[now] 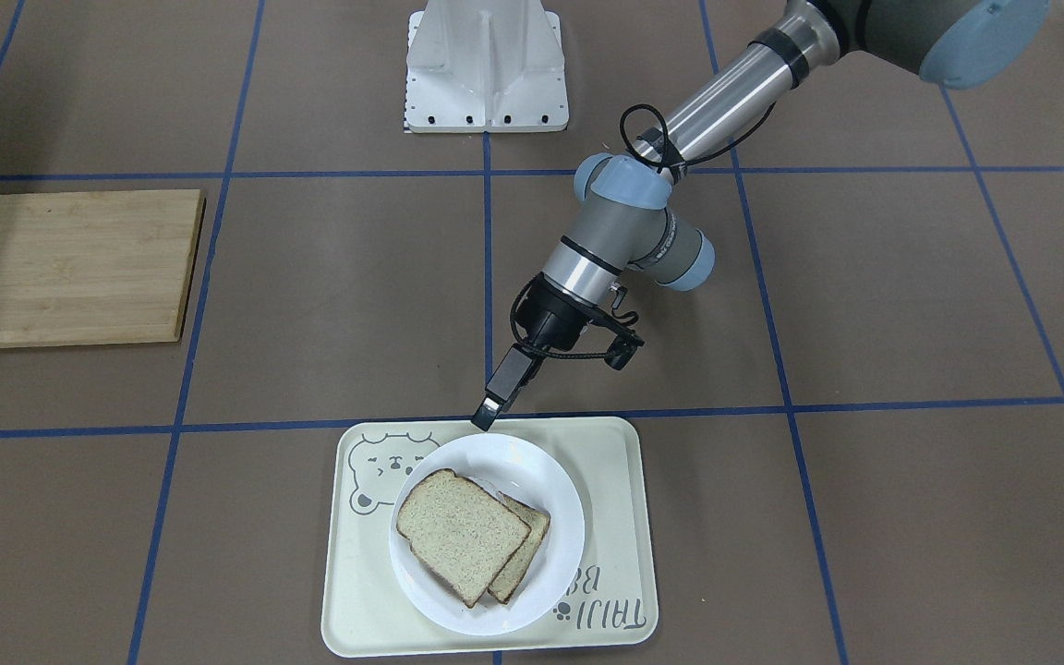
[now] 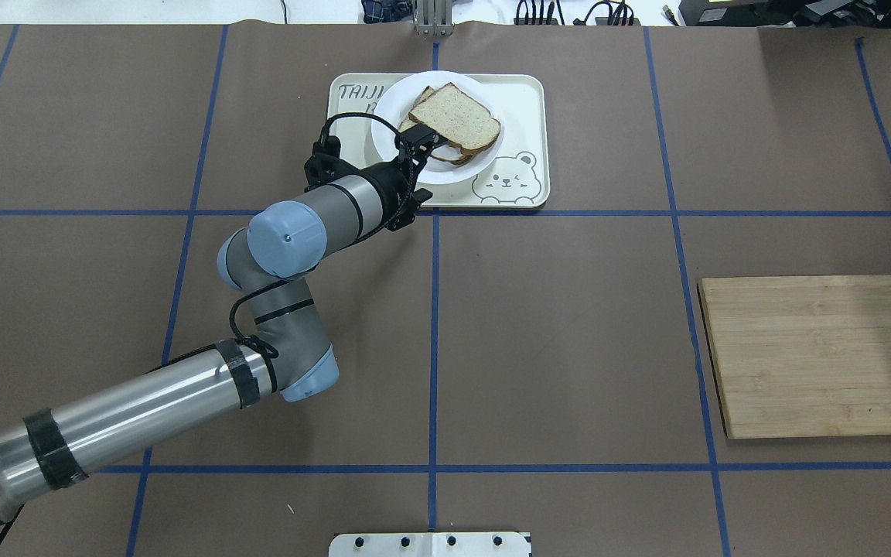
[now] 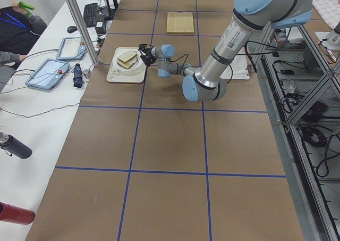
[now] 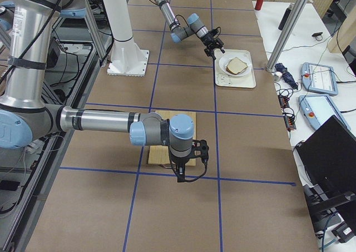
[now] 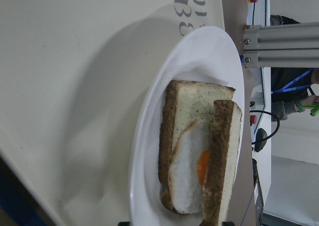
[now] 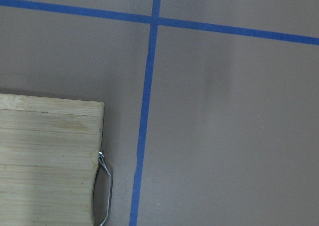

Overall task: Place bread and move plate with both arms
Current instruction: 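Open the left gripper and release the plate on the tray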

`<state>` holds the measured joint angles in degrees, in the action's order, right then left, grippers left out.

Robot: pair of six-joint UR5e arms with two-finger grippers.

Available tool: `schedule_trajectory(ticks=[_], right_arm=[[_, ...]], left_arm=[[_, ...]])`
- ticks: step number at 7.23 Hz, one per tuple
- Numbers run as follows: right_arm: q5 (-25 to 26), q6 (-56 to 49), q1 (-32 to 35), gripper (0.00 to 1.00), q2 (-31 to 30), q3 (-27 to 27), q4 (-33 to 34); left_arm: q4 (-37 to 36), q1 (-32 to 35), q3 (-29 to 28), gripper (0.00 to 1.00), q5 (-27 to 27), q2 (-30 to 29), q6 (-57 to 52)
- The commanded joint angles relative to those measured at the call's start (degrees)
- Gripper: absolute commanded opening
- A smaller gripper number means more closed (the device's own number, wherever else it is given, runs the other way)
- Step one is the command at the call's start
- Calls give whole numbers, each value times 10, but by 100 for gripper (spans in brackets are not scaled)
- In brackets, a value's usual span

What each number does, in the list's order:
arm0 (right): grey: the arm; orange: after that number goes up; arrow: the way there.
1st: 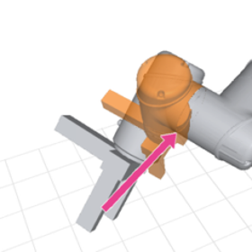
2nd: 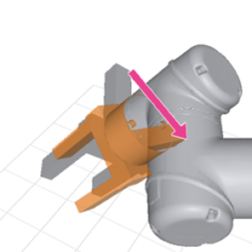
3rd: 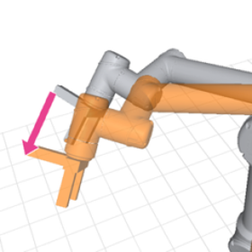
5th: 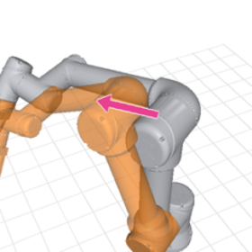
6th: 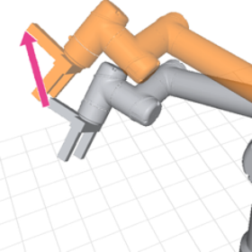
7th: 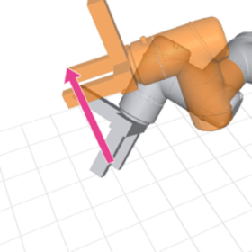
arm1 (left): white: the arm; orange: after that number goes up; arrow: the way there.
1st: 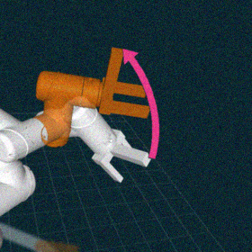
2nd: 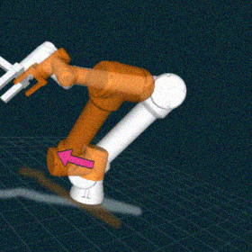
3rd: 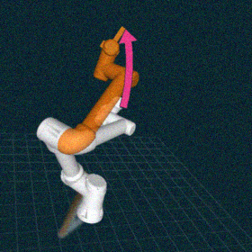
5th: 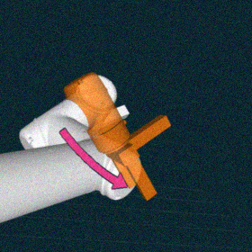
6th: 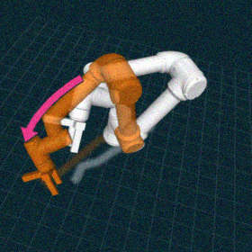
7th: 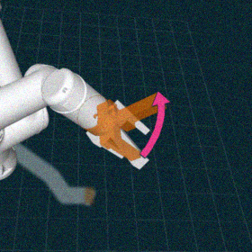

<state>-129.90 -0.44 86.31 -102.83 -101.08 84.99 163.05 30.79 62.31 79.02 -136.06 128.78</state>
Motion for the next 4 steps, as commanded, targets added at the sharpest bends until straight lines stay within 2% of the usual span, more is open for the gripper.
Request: schedule_trajectory(ticks=[1,2,3,4], right_arm=[[0,0,0,100,0,0,0],[1,-1,0,100,0,0,0],[1,-2,0,100,0,0,0],[2,-3,0,100,0,0,0]], left_arm=[[-98,1,136,98,45,41,-72],[-146,1,198,98,91,65,-122],[-243,0,252,98,103,71,-223],[-382,0,318,98,116,75,-345]])
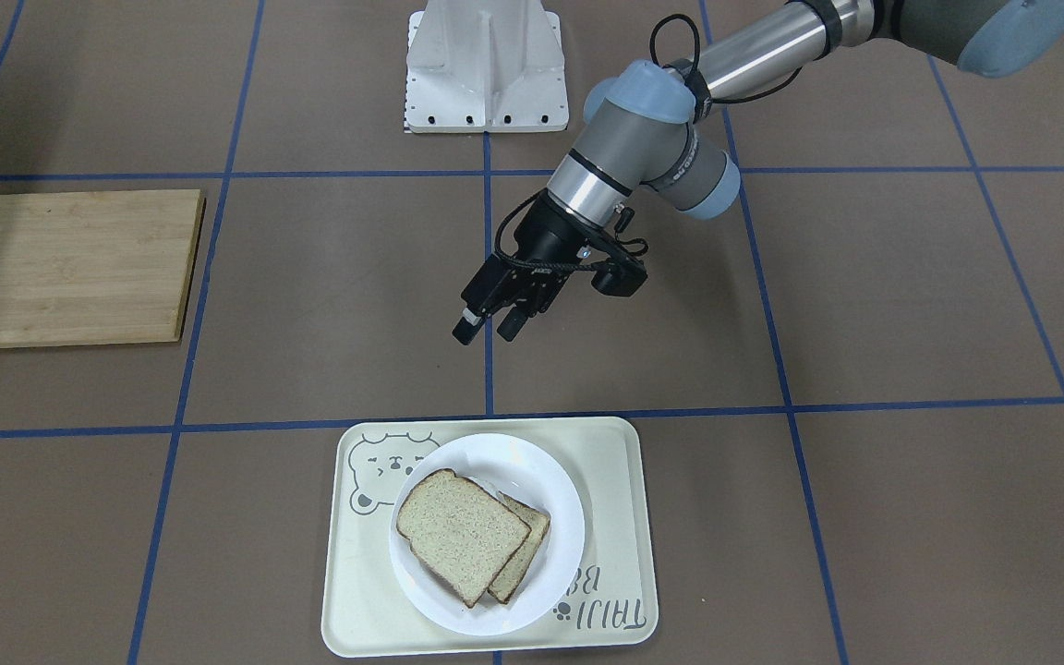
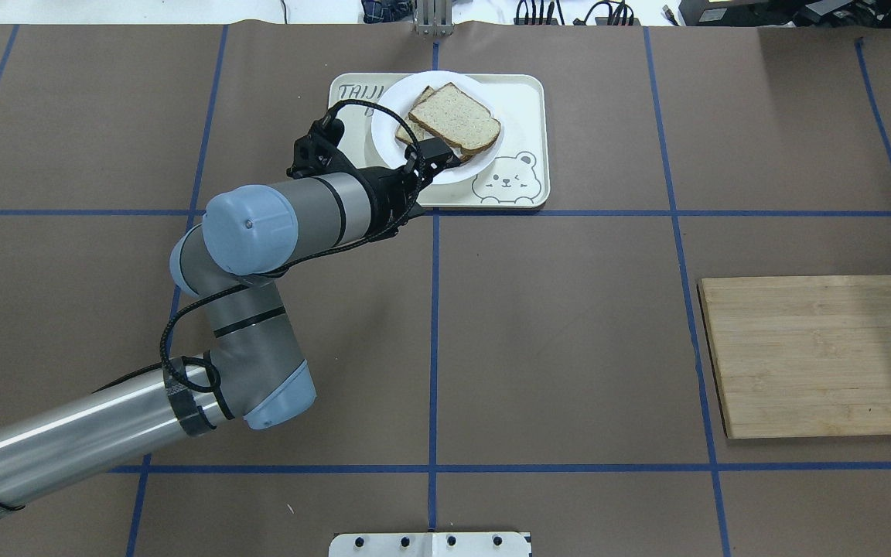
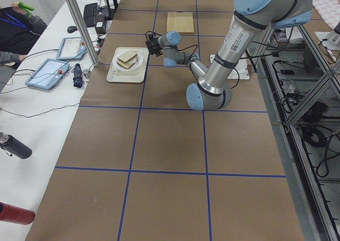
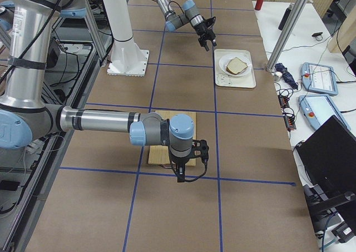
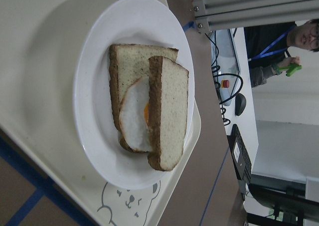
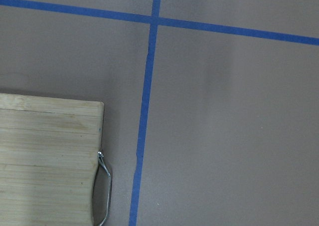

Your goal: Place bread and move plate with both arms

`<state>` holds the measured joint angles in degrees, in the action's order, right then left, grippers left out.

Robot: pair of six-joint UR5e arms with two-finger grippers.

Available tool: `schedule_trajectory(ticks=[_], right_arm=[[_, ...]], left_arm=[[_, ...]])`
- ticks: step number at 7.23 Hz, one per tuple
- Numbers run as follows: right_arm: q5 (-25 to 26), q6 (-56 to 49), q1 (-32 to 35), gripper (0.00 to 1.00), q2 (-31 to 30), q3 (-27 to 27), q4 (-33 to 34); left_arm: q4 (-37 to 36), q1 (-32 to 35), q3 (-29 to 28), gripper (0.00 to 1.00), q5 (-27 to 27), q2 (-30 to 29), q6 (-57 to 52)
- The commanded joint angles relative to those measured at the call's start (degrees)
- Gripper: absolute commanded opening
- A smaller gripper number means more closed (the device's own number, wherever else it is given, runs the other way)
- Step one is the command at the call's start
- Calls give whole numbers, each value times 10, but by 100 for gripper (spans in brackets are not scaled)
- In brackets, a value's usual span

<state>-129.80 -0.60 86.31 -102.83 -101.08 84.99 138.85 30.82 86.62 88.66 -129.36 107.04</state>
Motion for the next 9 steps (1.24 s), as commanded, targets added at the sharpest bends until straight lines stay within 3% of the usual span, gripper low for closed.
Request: schedule_trajectory(ticks=[1,2,3,5,6,7,8,9], right_arm=[[1,0,1,100,-1,0,0],[1,0,1,100,-1,0,0],[1,-1,1,100,-1,0,0],[1,-1,1,100,-1,0,0],[1,-1,1,100,-1,1,0],[1,-2,1,100,-1,1,0],[1,-1,1,100,-2,2,0],[1,-1,1,100,-3,2,0]], left_arm=[[-247,-2,137,98,33,41,-267],[-314,2,177,98,67,59,-378],[-362,14,192,98,66,67,-450],[-409,69,220,98,71,121,-638],[-428,114,232,98,82,149,-724],[-457,171,229,98,152,171,-766],[-499,231,228,98,189,190,-856],[-527,283,223,98,194,210,-953]])
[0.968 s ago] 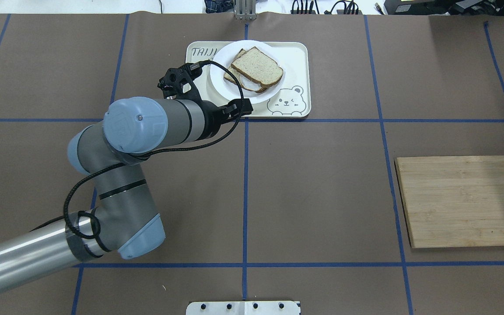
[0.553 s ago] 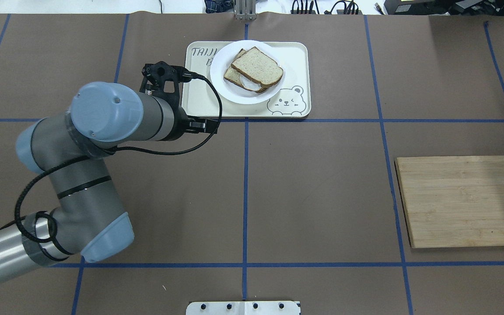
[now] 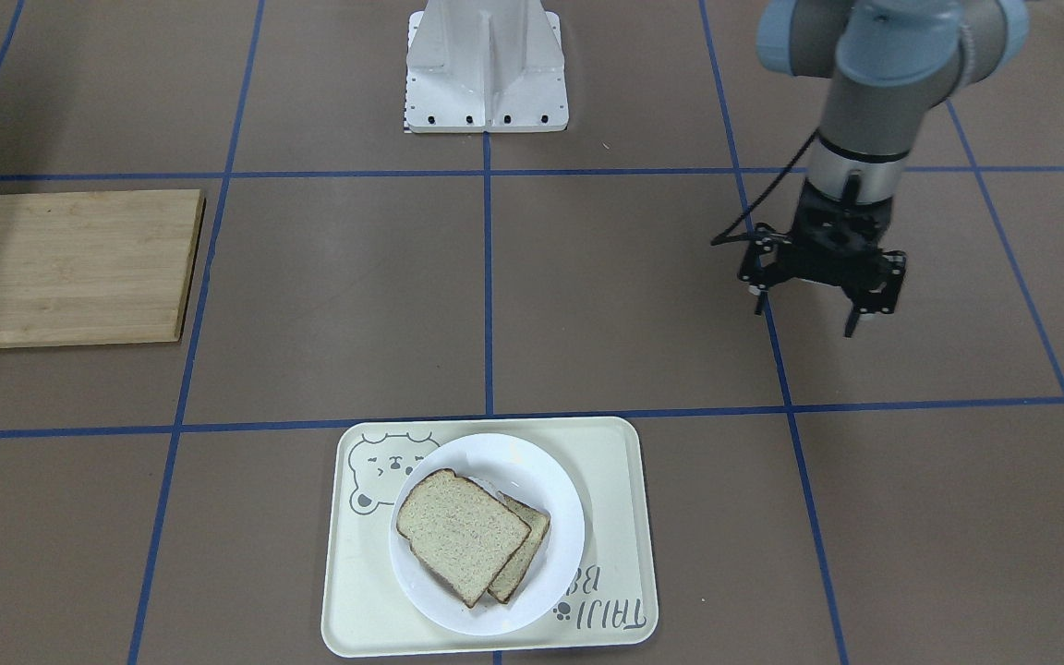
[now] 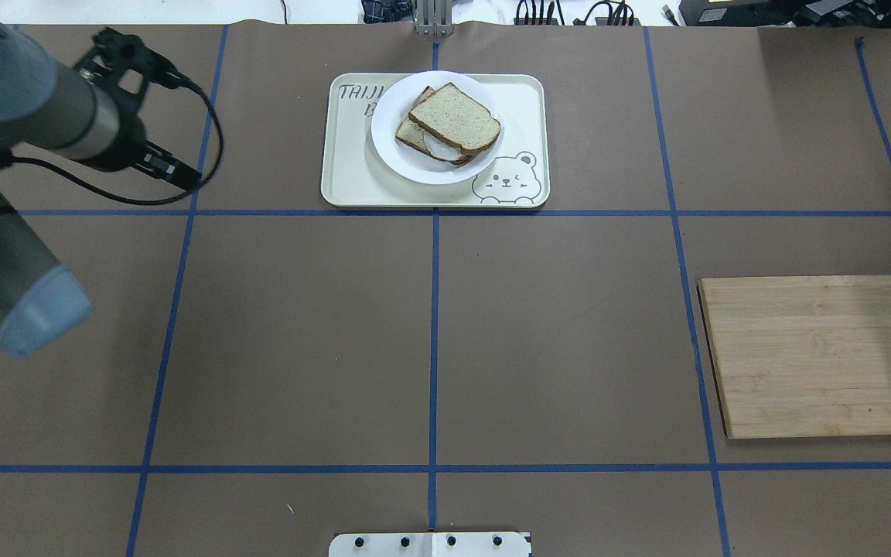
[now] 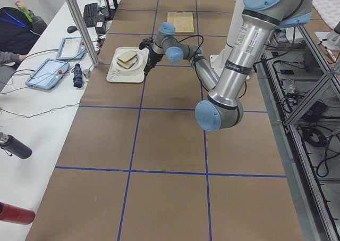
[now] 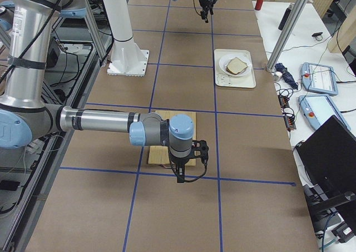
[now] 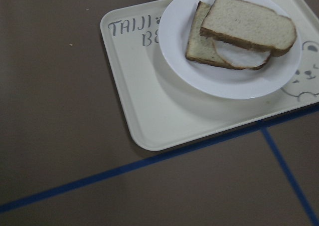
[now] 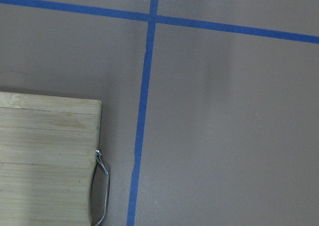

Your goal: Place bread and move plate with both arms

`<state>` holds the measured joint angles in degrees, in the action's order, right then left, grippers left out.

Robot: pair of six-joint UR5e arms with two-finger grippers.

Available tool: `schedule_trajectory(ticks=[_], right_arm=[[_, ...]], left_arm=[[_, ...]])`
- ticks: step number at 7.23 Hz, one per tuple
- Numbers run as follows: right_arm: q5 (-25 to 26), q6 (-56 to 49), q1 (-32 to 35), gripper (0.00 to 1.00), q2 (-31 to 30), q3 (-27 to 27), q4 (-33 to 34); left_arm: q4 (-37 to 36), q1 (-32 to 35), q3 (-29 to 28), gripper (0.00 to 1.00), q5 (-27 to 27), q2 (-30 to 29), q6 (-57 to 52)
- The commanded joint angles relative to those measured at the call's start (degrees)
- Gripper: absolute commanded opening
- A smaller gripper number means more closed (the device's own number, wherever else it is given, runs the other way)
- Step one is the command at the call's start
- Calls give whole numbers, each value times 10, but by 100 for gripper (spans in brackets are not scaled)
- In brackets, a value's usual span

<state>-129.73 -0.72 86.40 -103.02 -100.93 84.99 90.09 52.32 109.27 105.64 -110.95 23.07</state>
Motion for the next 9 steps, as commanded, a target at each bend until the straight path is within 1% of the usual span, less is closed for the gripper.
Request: schedule_trajectory(ticks=[1,2,3,4,5,6,7,9], right_arm=[[0,-1,0,100,-2,0,0],[0,-1,0,100,-2,1,0],[-1,-1,0,100,-2,1,0],[-1,-6,1,100,-7,0,-1],[0,-7,2,100,-8,0,-1],[1,-7,3,100,-8,1,0],[1,-7,3,100,-8,1,-1],[1,-7,4,100,-9,0,-1]], left_arm=[[-56,106,-6,98,52,51,-146],[-55,134,-8,98,59,89,-155],[-59,172,-33,98,100,105,-153],[-40,214,-66,98,151,136,-157],[-41,240,-71,98,163,144,-170],[-41,249,-71,98,192,168,-187],[-39,265,-67,98,217,201,-194],[-41,322,-73,98,257,260,-189]])
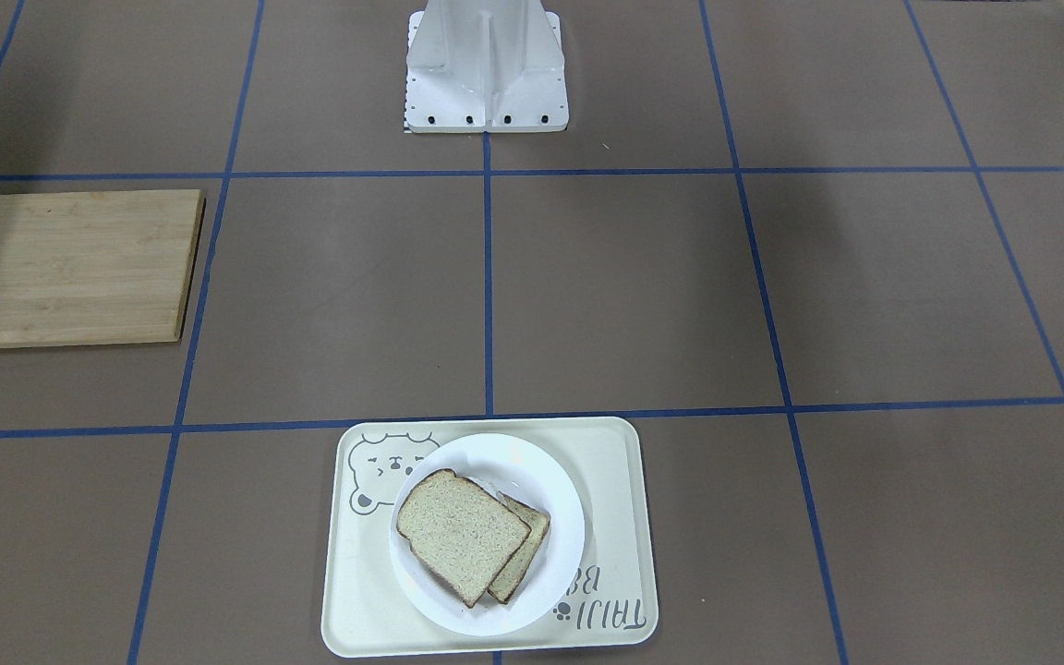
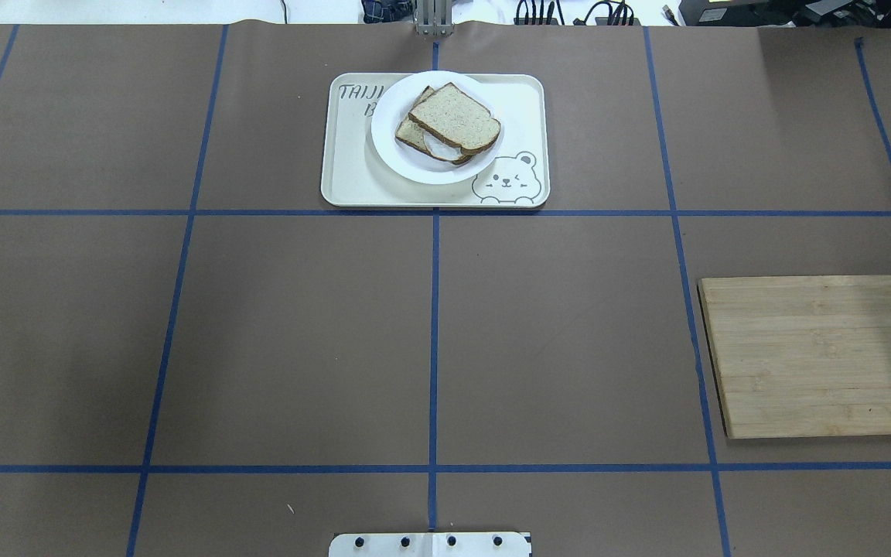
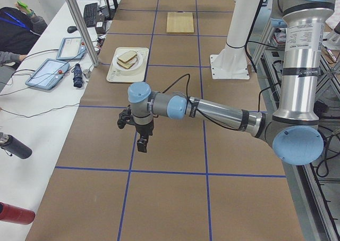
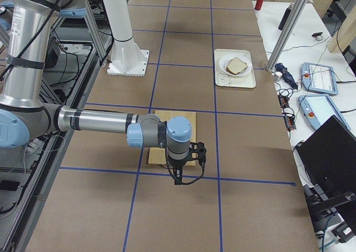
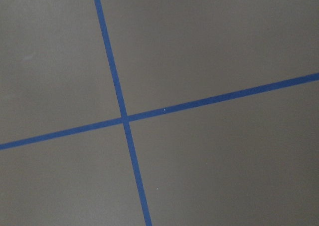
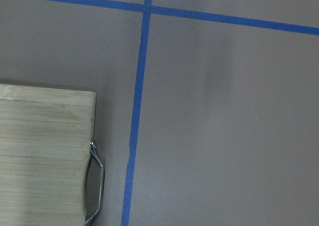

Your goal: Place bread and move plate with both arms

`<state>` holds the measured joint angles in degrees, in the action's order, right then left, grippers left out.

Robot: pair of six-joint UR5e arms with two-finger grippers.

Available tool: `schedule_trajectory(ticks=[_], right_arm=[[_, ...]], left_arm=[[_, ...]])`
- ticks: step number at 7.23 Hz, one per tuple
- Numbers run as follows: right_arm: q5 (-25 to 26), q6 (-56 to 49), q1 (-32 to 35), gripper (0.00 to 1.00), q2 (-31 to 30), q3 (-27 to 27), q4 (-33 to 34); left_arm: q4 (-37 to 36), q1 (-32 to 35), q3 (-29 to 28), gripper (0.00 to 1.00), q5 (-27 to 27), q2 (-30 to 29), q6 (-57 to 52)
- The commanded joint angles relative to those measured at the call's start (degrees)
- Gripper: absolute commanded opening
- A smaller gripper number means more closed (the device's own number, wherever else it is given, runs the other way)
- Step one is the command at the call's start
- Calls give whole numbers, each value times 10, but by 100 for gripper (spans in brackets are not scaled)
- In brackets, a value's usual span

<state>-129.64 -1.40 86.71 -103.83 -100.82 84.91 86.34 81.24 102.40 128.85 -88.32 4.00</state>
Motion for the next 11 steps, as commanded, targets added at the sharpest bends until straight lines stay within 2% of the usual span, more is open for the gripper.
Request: schedule_trajectory(ticks=[1,4,5,11], right_arm=[[0,0,3,100,-1,0,1],[-1,0,3,100,-1,0,0],[-3,3,3,100,0,-1,0],[-5,4,5,100,6,-2,1]], left_arm=[[-3,35,-3,98,21,45,4],[-3,71,-2,98,23,65,0],[-2,80,20,98,25,75,1],[3,76,32,98,25,76,2]])
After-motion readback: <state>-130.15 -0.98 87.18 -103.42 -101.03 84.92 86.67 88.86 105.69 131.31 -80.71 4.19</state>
